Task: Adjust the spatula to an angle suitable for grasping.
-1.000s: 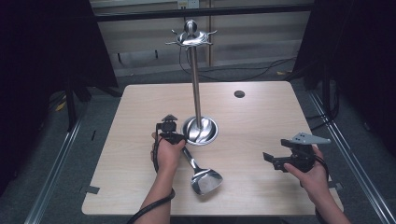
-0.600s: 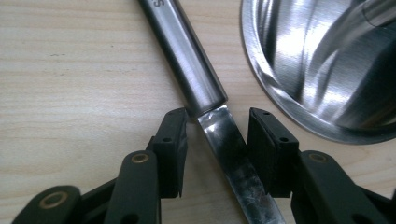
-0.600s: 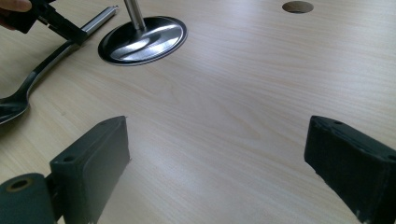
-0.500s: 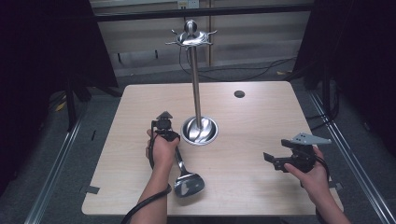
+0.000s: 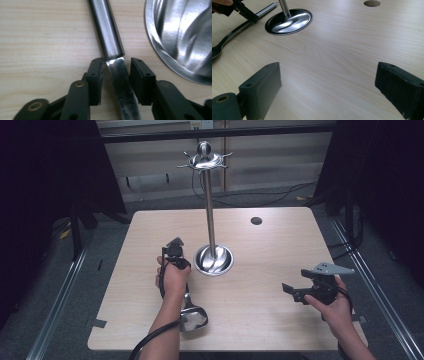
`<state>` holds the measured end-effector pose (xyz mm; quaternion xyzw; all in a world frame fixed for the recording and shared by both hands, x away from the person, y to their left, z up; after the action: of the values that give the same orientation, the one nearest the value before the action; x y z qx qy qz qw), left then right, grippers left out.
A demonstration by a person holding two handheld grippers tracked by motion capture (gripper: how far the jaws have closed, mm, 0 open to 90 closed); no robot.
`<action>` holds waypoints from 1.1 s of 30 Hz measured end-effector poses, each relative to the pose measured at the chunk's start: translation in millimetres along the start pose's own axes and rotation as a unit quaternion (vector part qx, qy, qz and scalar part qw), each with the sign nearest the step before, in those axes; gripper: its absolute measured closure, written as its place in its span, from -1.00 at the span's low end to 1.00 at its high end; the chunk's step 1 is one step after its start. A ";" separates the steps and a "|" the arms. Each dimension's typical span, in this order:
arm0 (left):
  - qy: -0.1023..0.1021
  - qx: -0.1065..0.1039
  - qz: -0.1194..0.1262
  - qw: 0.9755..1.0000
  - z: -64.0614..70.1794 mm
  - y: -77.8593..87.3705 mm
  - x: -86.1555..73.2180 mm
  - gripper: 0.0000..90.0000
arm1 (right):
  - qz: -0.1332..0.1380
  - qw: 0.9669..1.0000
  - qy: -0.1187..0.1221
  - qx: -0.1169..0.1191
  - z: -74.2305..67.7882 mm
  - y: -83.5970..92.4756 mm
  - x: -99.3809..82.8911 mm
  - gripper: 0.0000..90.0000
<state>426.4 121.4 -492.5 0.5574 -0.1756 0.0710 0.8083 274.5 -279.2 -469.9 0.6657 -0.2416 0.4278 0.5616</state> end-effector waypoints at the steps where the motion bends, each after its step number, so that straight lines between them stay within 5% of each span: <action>1: 0.018 -0.009 0.000 1.000 0.0 1.0 -0.6 0.30 | -0.001 1.000 0.000 0.001 -0.1 -0.1 -0.2 -0.86; 5: 0.013 -0.008 -0.004 1.000 -0.6 3.1 -5.0 0.29 | 0.002 1.000 -0.003 0.001 0.8 0.1 0.8 -0.86; 8: 0.000 0.006 -0.008 1.000 -0.3 3.4 -5.5 0.41 | 0.002 1.000 -0.004 0.001 0.7 0.0 0.9 -0.86; 10: -0.013 0.032 -0.008 0.999 5.8 1.0 -6.7 0.50 | 0.001 1.000 -0.002 0.001 -0.4 0.0 1.1 -0.86; 13: -0.012 0.033 0.004 0.999 8.3 -0.8 -6.4 0.55 | -0.001 1.000 0.000 0.003 -1.5 -0.2 1.0 -0.86; 16: 0.002 0.015 0.010 1.000 6.6 -0.3 -5.7 0.65 | 0.001 1.000 -0.003 0.003 0.0 0.1 1.0 -0.86; 18: -0.016 0.013 0.006 1.000 5.9 -0.2 -5.2 0.67 | 0.003 1.000 -0.007 0.003 2.3 0.5 0.9 -0.86; 22: 0.006 -0.018 0.015 1.000 -3.7 5.0 -4.3 0.67 | 0.004 1.000 -0.012 0.002 4.9 0.4 0.6 -0.86; 24: -0.005 -0.032 0.026 0.999 -5.7 10.7 -3.9 0.68 | 0.003 1.000 -0.016 0.001 5.7 0.0 0.3 -0.86; 30: -0.039 -0.057 0.089 0.994 -7.0 39.0 -0.8 0.68 | 0.003 1.000 -0.010 0.005 2.1 -1.3 0.1 -0.86; 31: -0.050 -0.065 0.116 0.990 -8.3 50.4 -0.1 0.68 | 0.003 1.000 -0.011 0.006 1.5 -1.3 0.3 -0.86; 32: -0.050 -0.065 0.116 0.990 -8.3 50.4 -0.1 0.68 | 0.003 1.000 -0.011 0.006 1.5 -1.3 0.3 -0.86; 33: -0.054 -0.073 0.132 0.987 -8.0 55.9 -0.1 0.68 | 0.003 1.000 -0.011 0.006 1.2 -1.3 0.4 -0.86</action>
<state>410.6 149.4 -446.1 0.4718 -0.2958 0.1333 0.8198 276.1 -280.0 -470.3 0.6729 -0.2466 0.4236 0.5540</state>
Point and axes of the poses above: each handheld gripper's, and its own axes: y roughly backward along the jaws, x roughly out of its top, z roughly to its right, the point moved 2 cm from there along -y, roughly forward along the jaws, and after that the axes turned 14 degrees about -x, right-handed, at the moved point
